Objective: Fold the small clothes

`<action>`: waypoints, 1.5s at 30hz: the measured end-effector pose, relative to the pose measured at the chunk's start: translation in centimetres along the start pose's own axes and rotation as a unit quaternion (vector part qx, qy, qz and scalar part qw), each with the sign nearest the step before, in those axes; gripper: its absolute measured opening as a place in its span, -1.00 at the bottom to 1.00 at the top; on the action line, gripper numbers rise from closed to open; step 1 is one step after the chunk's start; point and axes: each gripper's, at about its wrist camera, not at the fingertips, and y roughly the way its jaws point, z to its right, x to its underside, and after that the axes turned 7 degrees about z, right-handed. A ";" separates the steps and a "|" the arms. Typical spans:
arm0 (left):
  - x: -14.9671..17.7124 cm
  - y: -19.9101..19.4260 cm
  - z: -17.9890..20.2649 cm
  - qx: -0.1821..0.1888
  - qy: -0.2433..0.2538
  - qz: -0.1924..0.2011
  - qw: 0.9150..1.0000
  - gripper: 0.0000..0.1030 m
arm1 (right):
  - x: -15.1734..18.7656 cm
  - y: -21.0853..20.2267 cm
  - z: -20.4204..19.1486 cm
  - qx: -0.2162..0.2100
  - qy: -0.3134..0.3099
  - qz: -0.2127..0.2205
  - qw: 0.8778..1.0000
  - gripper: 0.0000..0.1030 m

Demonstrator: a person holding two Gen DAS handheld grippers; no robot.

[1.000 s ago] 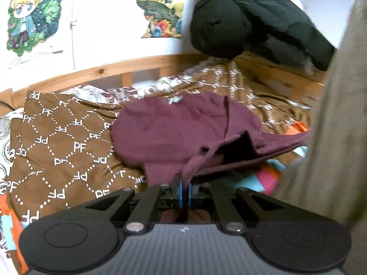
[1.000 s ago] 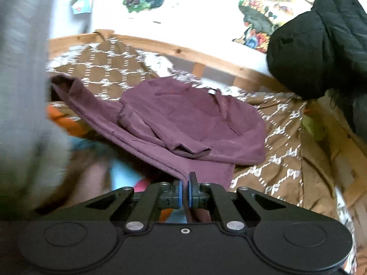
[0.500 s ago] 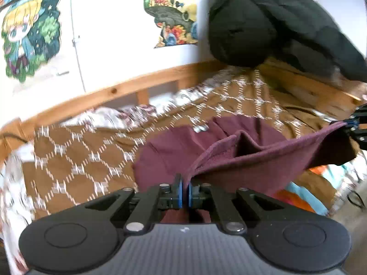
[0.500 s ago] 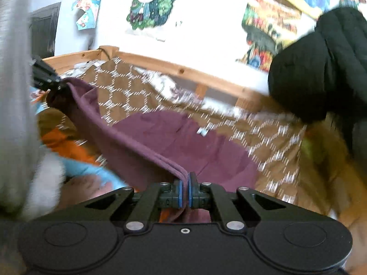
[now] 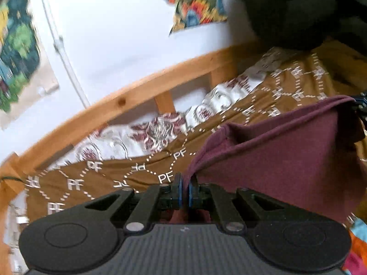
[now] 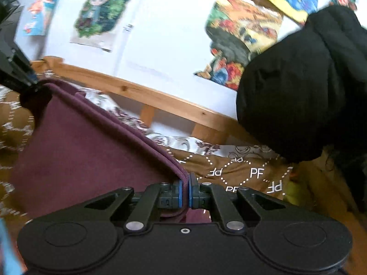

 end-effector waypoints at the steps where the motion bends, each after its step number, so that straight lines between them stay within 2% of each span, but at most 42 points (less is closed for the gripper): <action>1: 0.3 1.3 -0.1 -0.001 -0.007 -0.008 1.000 -0.91 | 0.4 1.2 0.2 0.002 0.007 0.000 1.000 -0.91; 6: 2.0 7.4 -1.0 0.003 -0.037 -0.047 0.998 -0.91 | 3.1 7.3 0.0 0.000 0.008 -0.012 1.000 -0.91; 10: 3.2 10.3 -1.3 0.008 -0.045 -0.074 0.996 -0.90 | 5.1 11.0 -0.8 -0.006 0.005 -0.031 1.000 -0.88; 12: 3.6 11.5 -1.3 0.014 -0.057 -0.087 0.994 -0.81 | 6.1 11.9 -1.0 -0.010 0.011 -0.041 0.999 -0.81; 14: 3.9 12.4 -1.4 0.015 -0.072 -0.098 0.992 -0.74 | 7.0 12.6 -0.9 -0.014 0.024 -0.053 0.998 -0.51; 15: 4.0 12.6 -1.5 0.019 -0.081 -0.100 0.992 -0.55 | 7.3 12.6 -0.7 -0.014 0.030 -0.055 0.998 -0.42; 16: 4.0 12.6 -1.6 0.031 -0.092 -0.100 0.990 -0.33 | 7.6 12.4 -0.4 -0.015 0.041 -0.054 0.998 -0.15; 17: 4.1 12.3 -1.9 0.042 -0.107 -0.097 0.989 0.22 | 7.8 11.9 -0.1 -0.014 0.050 -0.052 0.997 0.24; 18: 4.1 11.9 -2.0 0.044 -0.121 -0.089 0.988 0.58 | 7.9 11.2 0.2 -0.012 0.058 -0.051 0.997 0.42; 19: 4.2 11.2 -2.3 0.041 -0.135 -0.076 0.987 0.64 | 8.0 10.5 0.6 -0.012 0.066 -0.048 0.997 0.63; 22: 4.4 9.3 -2.7 0.036 -0.151 -0.057 0.986 0.71 | 8.8 6.7 2.0 -0.003 0.102 -0.021 0.995 0.90; 23: 4.6 8.5 -2.7 0.025 -0.158 -0.056 0.985 0.81 | 9.1 5.9 2.4 0.001 0.108 -0.014 0.994 0.92; 24: 4.9 7.9 -2.6 0.013 -0.165 -0.055 0.985 0.90 | 9.5 5.3 2.7 0.003 0.108 -0.008 0.994 0.92; 27: 6.3 5.7 -1.7 -0.005 -0.189 -0.043 0.981 0.92 | 10.3 4.6 3.5 0.025 0.106 0.005 0.994 0.85; 30: 8.0 4.3 -0.4 -0.009 -0.225 -0.034 0.974 0.92 | 11.2 4.9 4.7 0.024 0.145 -0.004 0.989 0.66; 33: 9.5 3.6 0.9 0.010 -0.249 -0.035 0.968 0.92 | 12.5 5.8 5.6 0.012 0.186 -0.041 0.982 0.32; 34: 9.9 3.7 1.4 0.016 -0.250 -0.043 0.967 0.92 | 13.0 6.1 5.6 0.009 0.193 -0.056 0.979 0.09; 35: 10.1 3.8 1.8 0.022 -0.247 -0.051 0.967 0.92 | 13.3 6.3 5.6 0.009 0.197 -0.065 0.978 -0.22; 36: 10.3 4.0 2.2 0.026 -0.241 -0.057 0.969 0.92 | 13.5 6.3 5.6 0.011 0.200 -0.070 0.977 -0.40; 37: 10.4 4.1 2.5 0.026 -0.234 -0.061 0.970 0.92 | 13.6 6.4 5.8 0.017 0.207 -0.073 0.975 -0.65; 38: 10.5 4.2 2.8 0.024 -0.228 -0.062 0.971 0.92 | 13.7 6.3 6.1 0.022 0.220 -0.072 0.973 -0.79; 42: 10.8 4.6 3.4 0.015 -0.219 -0.075 0.973 0.93 | 13.9 5.4 8.2 0.054 0.280 -0.046 0.957 -0.85; 45: 11.3 4.7 3.7 0.014 -0.213 -0.080 0.974 0.93 | 15.0 5.8 9.3 0.058 0.311 -0.063 0.946 -0.85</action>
